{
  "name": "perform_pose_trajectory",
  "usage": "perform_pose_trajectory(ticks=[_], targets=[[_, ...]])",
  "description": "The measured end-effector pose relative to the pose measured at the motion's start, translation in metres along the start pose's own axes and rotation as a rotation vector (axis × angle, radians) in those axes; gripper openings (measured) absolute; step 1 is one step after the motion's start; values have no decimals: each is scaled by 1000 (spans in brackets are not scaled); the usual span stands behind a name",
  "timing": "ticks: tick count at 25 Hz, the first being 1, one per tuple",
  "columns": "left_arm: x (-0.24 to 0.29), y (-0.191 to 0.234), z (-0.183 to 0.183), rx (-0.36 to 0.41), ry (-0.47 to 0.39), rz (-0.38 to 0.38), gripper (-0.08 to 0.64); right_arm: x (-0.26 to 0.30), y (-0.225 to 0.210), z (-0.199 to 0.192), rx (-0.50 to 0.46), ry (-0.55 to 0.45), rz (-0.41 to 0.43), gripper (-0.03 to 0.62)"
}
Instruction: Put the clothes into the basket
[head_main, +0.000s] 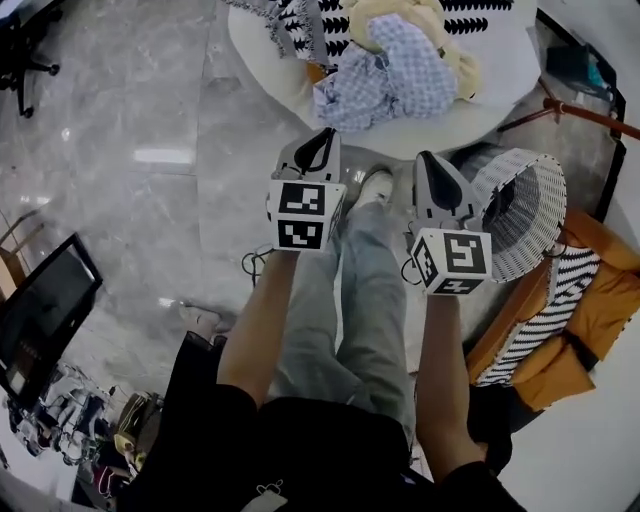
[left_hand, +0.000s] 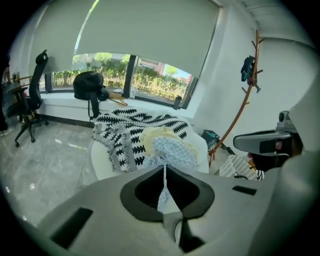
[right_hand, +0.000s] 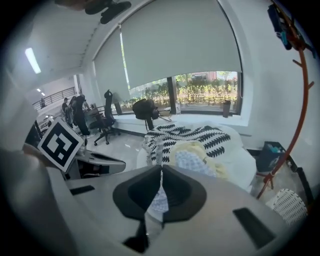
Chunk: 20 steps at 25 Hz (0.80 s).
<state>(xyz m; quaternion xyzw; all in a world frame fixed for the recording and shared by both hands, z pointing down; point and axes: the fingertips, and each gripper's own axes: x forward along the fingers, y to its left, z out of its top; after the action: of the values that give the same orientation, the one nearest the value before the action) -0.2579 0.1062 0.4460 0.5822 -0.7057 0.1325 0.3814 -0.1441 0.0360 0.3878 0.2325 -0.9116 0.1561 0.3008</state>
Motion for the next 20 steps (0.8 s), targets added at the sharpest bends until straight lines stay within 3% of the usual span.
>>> perform_pose_trajectory(ticks=[8, 9, 10, 11, 12, 15, 20], targets=[[80, 29, -46, 1, 36, 12, 11, 87, -32, -54, -82, 62, 42, 19], [88, 33, -51, 1, 43, 19, 11, 97, -36, -60, -94, 75, 47, 43], [96, 37, -56, 1, 51, 25, 12, 107, -40, -65, -104, 92, 53, 130], [104, 41, -61, 1, 59, 29, 27, 118, -44, -71, -115, 112, 56, 199], [112, 44, -66, 1, 69, 31, 73, 127, -49, -76, -130, 132, 55, 220], [138, 52, -84, 12, 113, 34, 195, 154, -64, -87, -193, 168, 34, 240], [179, 68, -121, 36, 192, 72, 250, 188, -82, -93, -337, 210, 10, 258]])
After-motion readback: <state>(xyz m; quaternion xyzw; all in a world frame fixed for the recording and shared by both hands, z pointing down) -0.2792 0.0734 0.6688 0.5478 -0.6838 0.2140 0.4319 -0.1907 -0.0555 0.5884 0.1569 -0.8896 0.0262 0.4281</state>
